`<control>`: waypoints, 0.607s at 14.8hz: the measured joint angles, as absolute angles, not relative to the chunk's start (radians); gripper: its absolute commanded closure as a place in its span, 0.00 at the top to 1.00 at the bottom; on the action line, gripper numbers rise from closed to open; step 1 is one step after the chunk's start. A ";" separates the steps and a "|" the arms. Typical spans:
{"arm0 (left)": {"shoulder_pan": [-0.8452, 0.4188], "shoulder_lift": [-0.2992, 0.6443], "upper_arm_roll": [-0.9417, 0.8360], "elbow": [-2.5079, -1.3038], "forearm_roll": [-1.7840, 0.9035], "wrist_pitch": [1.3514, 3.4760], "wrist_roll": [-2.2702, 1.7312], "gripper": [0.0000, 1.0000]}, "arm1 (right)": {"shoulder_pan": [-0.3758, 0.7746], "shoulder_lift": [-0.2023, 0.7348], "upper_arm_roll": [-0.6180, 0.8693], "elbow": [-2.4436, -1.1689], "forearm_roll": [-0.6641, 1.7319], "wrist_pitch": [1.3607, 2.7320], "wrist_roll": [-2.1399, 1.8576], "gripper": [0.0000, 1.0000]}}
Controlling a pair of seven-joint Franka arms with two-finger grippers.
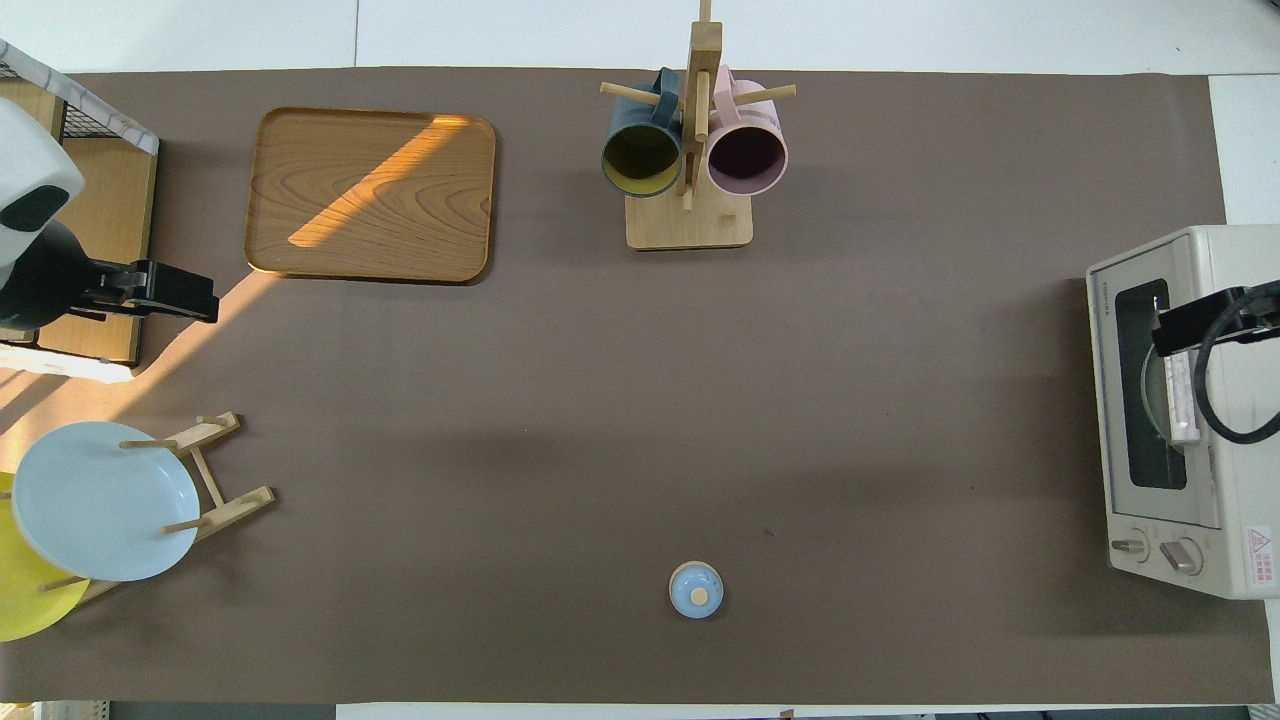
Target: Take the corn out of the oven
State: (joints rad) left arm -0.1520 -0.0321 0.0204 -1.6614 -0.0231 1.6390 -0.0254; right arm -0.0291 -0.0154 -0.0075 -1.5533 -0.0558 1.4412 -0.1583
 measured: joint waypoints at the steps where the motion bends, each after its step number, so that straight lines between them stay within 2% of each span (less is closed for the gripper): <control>1: -0.152 -0.032 0.020 -1.661 -0.023 1.639 -0.025 1.00 | -0.029 -0.015 -0.008 -1.553 -0.056 1.441 -0.158 1.00; 9: -0.152 -0.032 0.020 -1.661 -0.023 1.639 -0.025 1.00 | -0.029 -0.015 -0.008 -1.566 -0.056 1.449 -0.158 1.00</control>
